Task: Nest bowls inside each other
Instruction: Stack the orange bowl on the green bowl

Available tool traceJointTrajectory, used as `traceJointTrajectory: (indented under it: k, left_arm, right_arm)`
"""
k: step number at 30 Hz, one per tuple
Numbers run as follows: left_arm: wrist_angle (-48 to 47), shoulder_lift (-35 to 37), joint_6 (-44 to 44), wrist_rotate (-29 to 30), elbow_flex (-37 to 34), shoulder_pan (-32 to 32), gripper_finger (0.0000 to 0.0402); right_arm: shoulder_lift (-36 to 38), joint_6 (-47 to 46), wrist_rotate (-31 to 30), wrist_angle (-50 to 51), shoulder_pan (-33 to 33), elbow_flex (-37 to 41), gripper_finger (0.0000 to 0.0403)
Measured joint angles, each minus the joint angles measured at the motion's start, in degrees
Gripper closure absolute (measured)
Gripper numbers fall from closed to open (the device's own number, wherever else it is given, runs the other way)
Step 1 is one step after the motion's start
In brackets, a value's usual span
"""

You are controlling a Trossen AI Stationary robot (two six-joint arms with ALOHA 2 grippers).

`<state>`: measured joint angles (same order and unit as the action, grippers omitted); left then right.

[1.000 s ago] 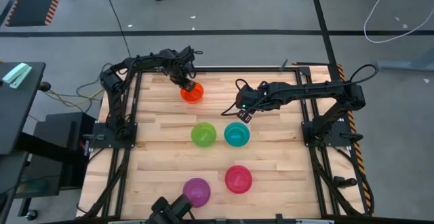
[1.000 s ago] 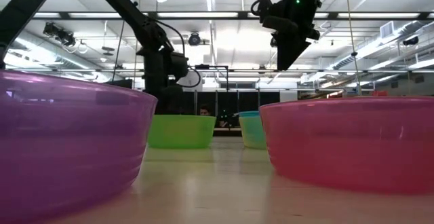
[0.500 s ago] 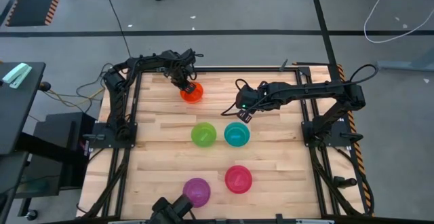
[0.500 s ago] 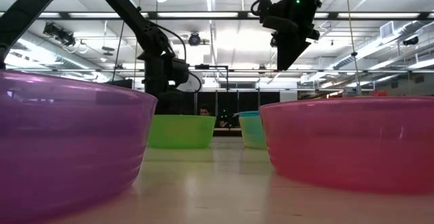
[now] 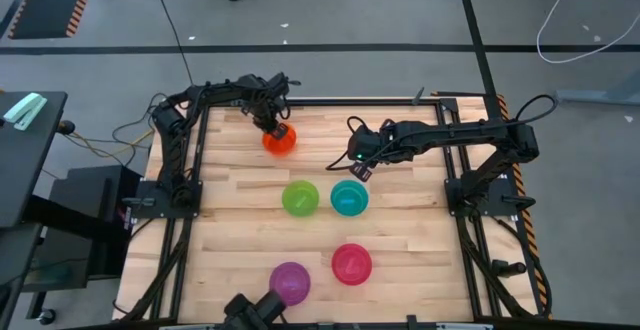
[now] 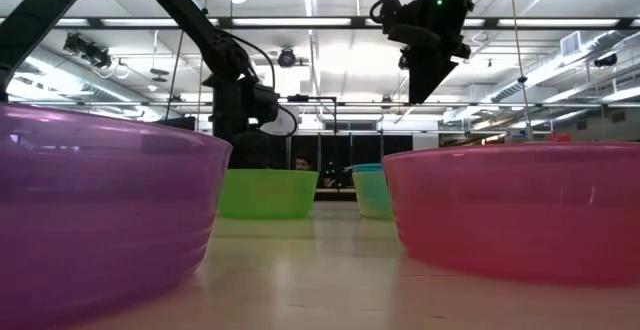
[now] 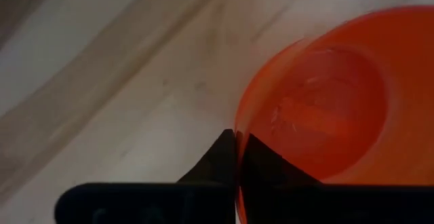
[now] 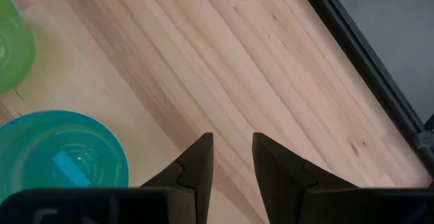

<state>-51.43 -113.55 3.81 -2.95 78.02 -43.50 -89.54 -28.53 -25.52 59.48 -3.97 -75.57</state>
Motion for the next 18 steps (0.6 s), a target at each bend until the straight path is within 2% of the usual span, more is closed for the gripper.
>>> traceJointTrajectory:
  k: [9, 14, 18]
  left_arm:
    - [-6.7, 6.3, -0.7, 0.3, 0.0, 4.5, 0.0393]
    - [-8.0, 12.0, 0.6, 0.2, 0.0, 8.7, 0.0387]
    - [-8.1, 15.2, 5.7, 0.1, 0.0, 12.6, 0.0393]
  right_arm:
    - [0.0, 3.1, -0.1, -1.0, -0.1, 0.7, 0.0292]
    - [0.0, 4.6, 0.0, -3.5, -0.3, 5.1, 0.0292]
    - [0.0, 3.0, 0.3, -3.7, -0.4, 8.7, 0.0292]
